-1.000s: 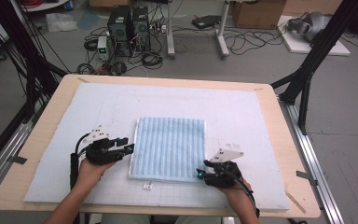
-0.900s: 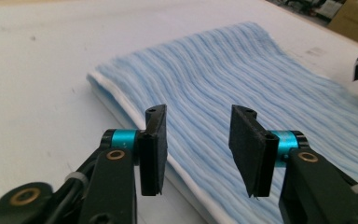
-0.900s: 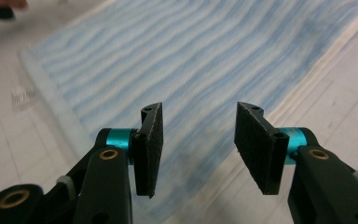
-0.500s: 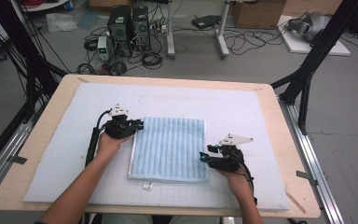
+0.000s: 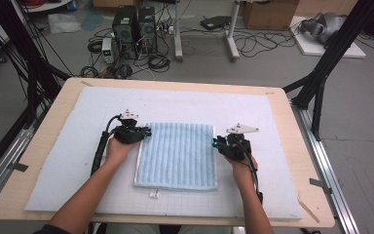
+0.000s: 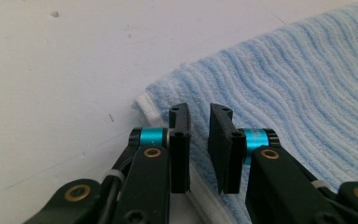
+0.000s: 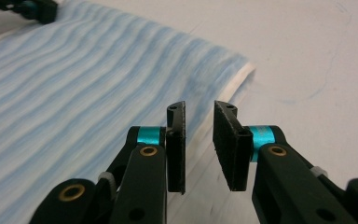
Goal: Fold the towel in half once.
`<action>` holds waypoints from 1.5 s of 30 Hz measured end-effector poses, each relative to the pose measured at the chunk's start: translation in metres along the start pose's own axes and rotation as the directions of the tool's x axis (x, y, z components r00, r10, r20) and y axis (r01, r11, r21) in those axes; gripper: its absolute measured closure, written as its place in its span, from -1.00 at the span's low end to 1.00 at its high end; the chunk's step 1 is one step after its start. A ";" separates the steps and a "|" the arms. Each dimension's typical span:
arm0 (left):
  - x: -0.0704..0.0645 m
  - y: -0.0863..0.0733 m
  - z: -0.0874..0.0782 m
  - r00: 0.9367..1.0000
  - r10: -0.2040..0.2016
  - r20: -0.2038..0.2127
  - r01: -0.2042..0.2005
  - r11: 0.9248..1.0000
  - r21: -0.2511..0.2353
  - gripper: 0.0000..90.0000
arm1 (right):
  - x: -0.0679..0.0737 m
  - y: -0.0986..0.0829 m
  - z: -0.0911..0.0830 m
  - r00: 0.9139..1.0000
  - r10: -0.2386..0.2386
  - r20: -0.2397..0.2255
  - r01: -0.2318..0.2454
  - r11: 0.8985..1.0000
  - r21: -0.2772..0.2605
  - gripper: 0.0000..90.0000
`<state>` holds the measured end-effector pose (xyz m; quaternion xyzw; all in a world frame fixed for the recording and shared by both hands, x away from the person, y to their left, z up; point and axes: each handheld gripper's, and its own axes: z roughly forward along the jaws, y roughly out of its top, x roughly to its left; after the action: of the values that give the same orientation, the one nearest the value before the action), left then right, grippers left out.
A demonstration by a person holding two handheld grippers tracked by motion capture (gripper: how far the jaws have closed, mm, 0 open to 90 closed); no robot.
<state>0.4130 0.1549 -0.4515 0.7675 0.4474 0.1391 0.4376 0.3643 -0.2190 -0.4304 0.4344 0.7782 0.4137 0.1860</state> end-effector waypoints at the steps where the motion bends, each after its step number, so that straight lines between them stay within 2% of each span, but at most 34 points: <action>1: 0.000 0.000 0.000 1.000 -0.002 0.003 0.002 1.000 -0.002 0.72 | -0.001 0.004 0.006 1.000 0.001 0.007 -0.001 1.000 0.000 0.65; 8: 0.002 0.000 0.000 1.000 -0.014 0.013 0.014 1.000 -0.001 0.73 | -0.003 0.023 0.042 1.000 -0.016 0.009 0.015 0.998 0.063 0.66; 10: 0.003 0.000 -0.001 1.000 -0.015 0.014 0.015 1.000 0.003 0.74 | -0.004 0.023 0.049 0.999 -0.031 0.040 0.026 0.993 0.114 0.68; 11: 0.004 0.000 -0.001 1.000 -0.016 0.017 0.016 1.000 0.005 0.74 | -0.007 0.022 0.051 0.998 -0.020 0.052 0.014 0.992 0.124 0.70; 13: 0.004 -0.001 -0.001 1.000 -0.020 0.018 0.020 1.000 0.003 0.74 | -0.011 0.021 0.049 0.998 0.014 0.063 -0.022 0.993 0.119 0.71; 15: 0.004 -0.001 -0.001 1.000 -0.021 0.019 0.021 1.000 0.002 0.74 | -0.014 0.021 0.048 0.996 -0.006 0.092 -0.006 0.992 0.125 0.73; 16: 0.004 -0.001 -0.001 1.000 -0.018 0.019 0.018 1.000 0.003 0.74 | -0.015 0.020 0.047 0.995 -0.001 0.096 -0.011 0.992 0.123 0.70; 19: 0.004 -0.001 -0.001 1.000 -0.020 0.019 0.020 1.000 0.005 0.74 | -0.022 0.018 0.047 0.995 0.051 0.083 -0.059 0.993 0.105 0.61; 21: 0.005 -0.001 -0.001 0.999 -0.023 0.028 0.023 1.000 0.003 0.74 | -0.022 0.017 0.046 0.995 0.047 0.087 -0.056 0.993 0.106 0.57; 22: 0.006 -0.001 -0.003 0.999 -0.023 0.032 0.022 1.000 0.004 0.72 | -0.021 0.018 0.044 0.995 0.031 0.095 -0.041 0.994 0.105 0.53; 24: 0.008 -0.001 -0.006 0.998 -0.031 0.045 0.032 0.999 -0.013 0.63 | -0.020 0.017 0.037 0.996 0.035 0.078 -0.041 0.997 0.072 0.42; 26: 0.010 -0.001 -0.015 0.997 -0.043 0.070 0.048 0.996 -0.070 0.46 | -0.019 0.017 0.027 0.998 0.035 0.052 -0.038 0.998 0.046 0.34; 28: 0.011 0.000 -0.022 0.996 -0.041 0.081 0.049 0.993 -0.105 0.30 | -0.018 0.018 0.015 0.999 0.019 0.043 -0.020 1.000 0.022 0.27; 30: 0.012 0.000 -0.030 0.996 -0.018 0.091 0.029 0.992 -0.124 0.05 | -0.015 0.017 0.001 0.999 0.003 0.044 -0.002 1.000 -0.026 0.20; 32: 0.011 0.000 -0.038 0.993 0.017 0.114 0.000 0.989 -0.151 -0.08 | -0.014 0.015 -0.007 0.999 -0.007 0.047 0.009 0.999 -0.041 0.09; 34: 0.011 -0.002 -0.046 0.986 0.046 0.157 -0.014 0.980 -0.197 -0.07 | -0.012 0.009 -0.017 0.999 0.008 0.044 -0.005 0.999 -0.050 -0.04; 36: 0.011 -0.005 -0.054 0.982 0.061 0.177 -0.019 0.974 -0.228 -0.14 | -0.011 0.003 -0.025 0.999 -0.002 0.048 0.004 0.998 -0.059 -0.15; 37: 0.012 -0.007 -0.057 0.982 0.060 0.180 -0.015 0.971 -0.240 -0.19 | -0.010 0.000 -0.030 0.999 0.001 0.048 0.002 0.998 -0.066 -0.20; 39: 0.013 -0.010 -0.060 0.986 0.032 0.165 0.011 0.968 -0.252 -0.43 | -0.010 -0.006 -0.039 0.999 0.003 0.047 0.000 0.997 -0.075 -0.31; 40: 0.013 -0.011 -0.062 0.987 0.028 0.157 0.014 0.967 -0.256 -0.59 | -0.009 -0.009 -0.043 0.999 0.002 0.053 0.003 0.997 -0.080 -0.35; 41: 0.014 -0.012 -0.064 0.988 0.025 0.155 0.017 0.964 -0.264 -0.66 | -0.009 -0.012 -0.046 0.998 0.003 0.059 0.002 0.997 -0.083 -0.38; 43: 0.013 -0.014 -0.069 0.987 0.039 0.153 0.006 0.960 -0.279 -0.65 | -0.010 -0.018 -0.052 0.996 0.010 0.093 -0.002 0.997 -0.079 -0.52; 45: 0.012 -0.017 -0.073 0.988 0.060 0.144 -0.015 0.956 -0.293 -0.65 | -0.012 -0.024 -0.057 0.994 0.014 0.105 -0.005 0.996 -0.087 -0.56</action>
<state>0.3659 0.2088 -0.4252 0.7113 0.3729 0.1529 0.5759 0.3219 -0.2633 -0.4171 0.4508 0.7464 0.4245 0.2436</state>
